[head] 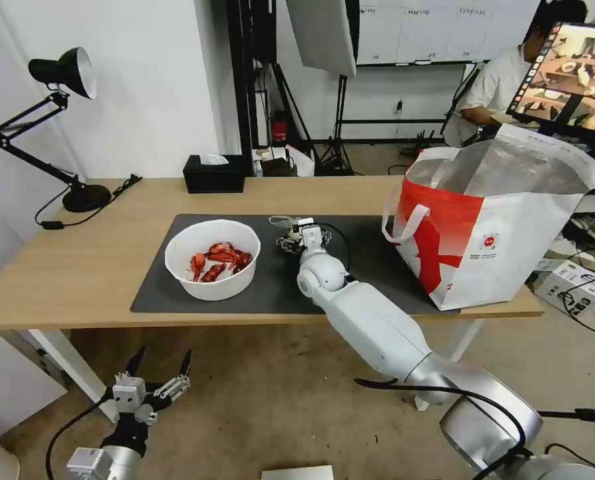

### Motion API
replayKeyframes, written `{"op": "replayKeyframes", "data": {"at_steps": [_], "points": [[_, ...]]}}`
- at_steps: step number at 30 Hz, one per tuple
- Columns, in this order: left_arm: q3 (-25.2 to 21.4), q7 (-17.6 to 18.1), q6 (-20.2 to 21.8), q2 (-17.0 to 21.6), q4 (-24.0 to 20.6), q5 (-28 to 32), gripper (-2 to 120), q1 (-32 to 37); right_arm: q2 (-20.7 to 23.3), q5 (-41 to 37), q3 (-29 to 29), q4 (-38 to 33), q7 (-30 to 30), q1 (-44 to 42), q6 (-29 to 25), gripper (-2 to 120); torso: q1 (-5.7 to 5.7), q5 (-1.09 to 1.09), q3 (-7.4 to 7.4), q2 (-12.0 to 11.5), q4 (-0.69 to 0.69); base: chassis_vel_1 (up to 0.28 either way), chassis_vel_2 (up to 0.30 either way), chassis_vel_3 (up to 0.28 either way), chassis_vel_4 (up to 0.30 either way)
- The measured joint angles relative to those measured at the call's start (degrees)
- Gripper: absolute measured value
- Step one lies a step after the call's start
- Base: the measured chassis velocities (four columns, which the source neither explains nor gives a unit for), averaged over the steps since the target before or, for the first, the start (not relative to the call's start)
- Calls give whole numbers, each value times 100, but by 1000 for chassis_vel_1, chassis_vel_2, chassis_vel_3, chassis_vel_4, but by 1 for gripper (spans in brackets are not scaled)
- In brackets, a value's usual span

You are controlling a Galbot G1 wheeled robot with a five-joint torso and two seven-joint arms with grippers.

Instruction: Pick up the trash from the table and place it into the takeout bag.

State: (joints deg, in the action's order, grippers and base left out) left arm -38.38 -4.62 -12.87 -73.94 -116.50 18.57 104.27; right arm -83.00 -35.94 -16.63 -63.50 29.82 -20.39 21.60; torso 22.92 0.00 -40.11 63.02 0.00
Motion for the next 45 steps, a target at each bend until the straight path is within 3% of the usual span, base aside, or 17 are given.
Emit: {"op": "replayKeyframes", "data": {"at_steps": [3, 6, 15, 20, 24, 25, 34, 37, 42, 45], "points": [[1, 0, -1, -5, -13, -7, 100, 7, 0, -2, 17, 1, -16, -15, -2, 90, 0, 0, 0, 0, 0, 0, 0, 0, 0], [-1, -1, -2, -6, -39, -14, 100, 21, 7, -20, 40, -10, -28, -75, -13, 71, 0, 0, 0, 0, 0, 0, 0, 0, 0], [16, 0, -5, -32, -58, -43, 100, 39, 44, 49, 53, -109, -102, -181, -319, 41, 0, 0, 0, 0, 0, 0, 0, 0, 0], [47, 0, -5, -20, -96, -77, 100, 80, 337, 391, -13, -522, -250, -316, -833, 21, 0, 1, 0, 0, 0, 0, 0, 0, 0], [42, 1, -6, -10, -123, -77, 100, 82, 666, 579, -18, -1080, -242, -444, -1053, 12, 0, 1, 0, 0, 1, 0, 0, 0, 0], [42, 1, -6, -10, -123, -77, 100, 82, 666, 579, -18, -1080, -242, -444, -1053, 12, 0, 1, 0, 0, 1, 0, 0, 0, 0], [77, 9, -6, -18, -193, -79, 100, 91, 1847, 733, 221, -3250, -149, -849, -1265, 8, 0, 1, 0, 0, 0, 0, 0, 0, 0], [166, 20, 5, -12, -231, -97, 100, 87, 2424, 720, 573, -4124, -97, -1030, -1258, 8, 0, 2, 0, 1, -1, 0, 0, 0, 0], [284, 29, 18, -11, -259, -181, 100, 78, 2959, 586, 1050, -4692, 48, -1199, -1093, 7, 0, 1, 0, 0, -1, 0, 0, 0, 0], [396, 30, 20, -16, -297, -266, 100, 88, 3466, 332, 1618, -5050, 288, -1392, -861, 7, -1, 2, 0, 1, -1, 0, 0, 0, 0]]}}
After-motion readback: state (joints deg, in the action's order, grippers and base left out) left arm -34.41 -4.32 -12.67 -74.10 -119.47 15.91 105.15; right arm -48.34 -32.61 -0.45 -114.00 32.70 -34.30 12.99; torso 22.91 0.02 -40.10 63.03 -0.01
